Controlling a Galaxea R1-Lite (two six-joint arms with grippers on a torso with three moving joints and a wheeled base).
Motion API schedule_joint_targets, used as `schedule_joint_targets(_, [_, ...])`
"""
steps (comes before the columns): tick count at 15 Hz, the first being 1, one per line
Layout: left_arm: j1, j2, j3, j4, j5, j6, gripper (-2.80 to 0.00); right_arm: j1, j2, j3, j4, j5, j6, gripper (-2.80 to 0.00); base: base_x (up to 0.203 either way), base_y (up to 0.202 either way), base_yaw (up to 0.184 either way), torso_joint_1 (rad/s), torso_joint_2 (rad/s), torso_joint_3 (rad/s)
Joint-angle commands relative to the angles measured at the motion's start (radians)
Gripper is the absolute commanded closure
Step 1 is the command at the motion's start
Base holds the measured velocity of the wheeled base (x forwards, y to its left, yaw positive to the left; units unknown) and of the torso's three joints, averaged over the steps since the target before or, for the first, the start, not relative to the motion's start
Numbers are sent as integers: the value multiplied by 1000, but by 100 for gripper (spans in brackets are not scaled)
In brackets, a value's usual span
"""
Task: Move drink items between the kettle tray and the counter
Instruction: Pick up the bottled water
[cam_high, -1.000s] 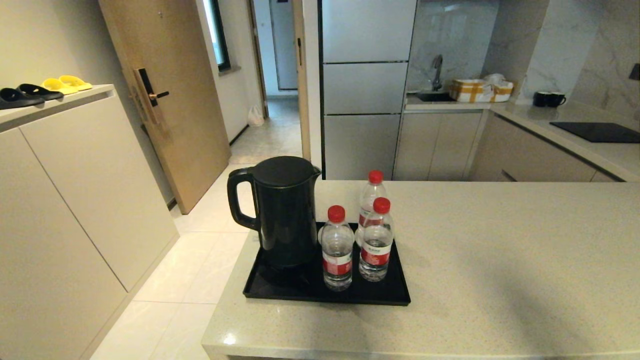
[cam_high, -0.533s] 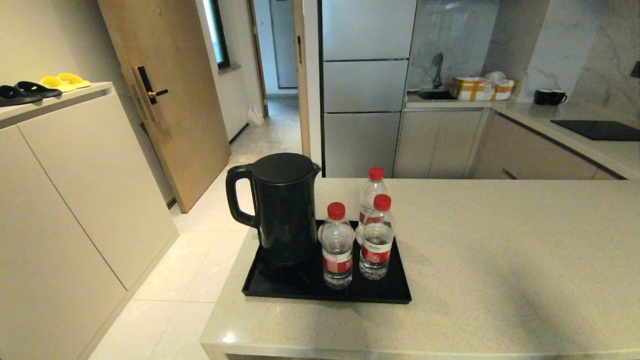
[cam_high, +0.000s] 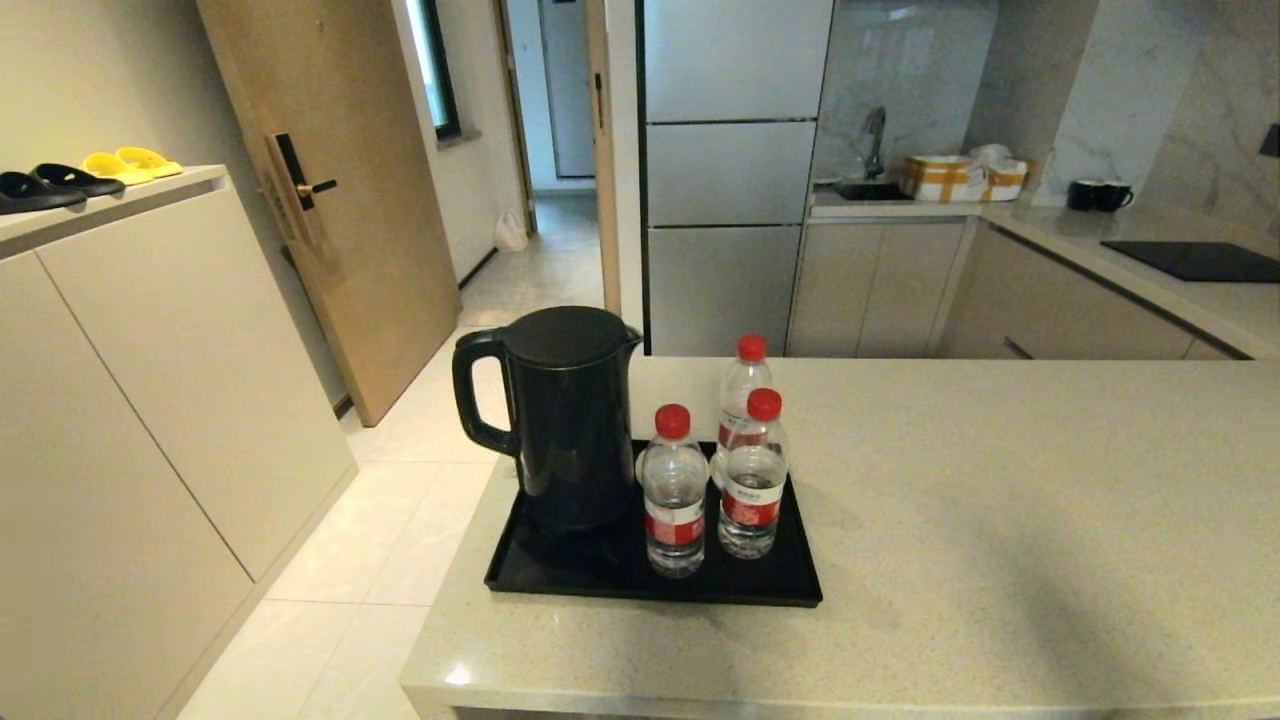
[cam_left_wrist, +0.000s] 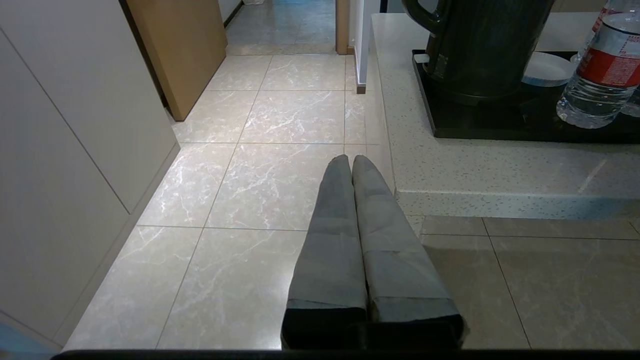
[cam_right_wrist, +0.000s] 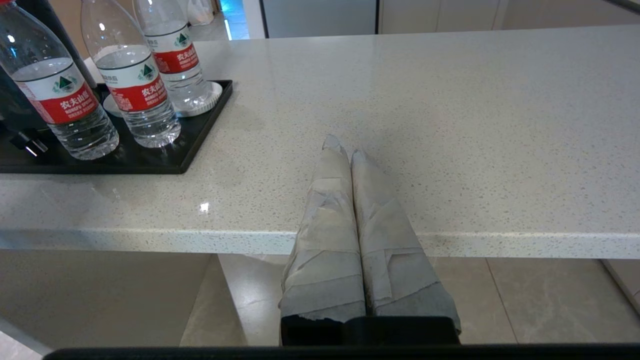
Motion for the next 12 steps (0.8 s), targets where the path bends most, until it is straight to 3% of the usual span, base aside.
schedule_joint_targets(1, [0,1,0,0,0,0,0,0,1,0,0,1,0,0,0,0,0,0,0,0])
schedule_joint_targets(8, [0,1,0,0,0,0,0,0,23,-51,88,0,-39,0,0,0,0,0,0,0])
schedule_joint_targets(10, [0,1,0,0,0,0,0,0,164,-174,90,6,10,0,0,0,0,0,0,0])
schedule_joint_targets(12, [0,1,0,0,0,0,0,0,395,-381,85,47,100,0,0,0,0,0,0,0])
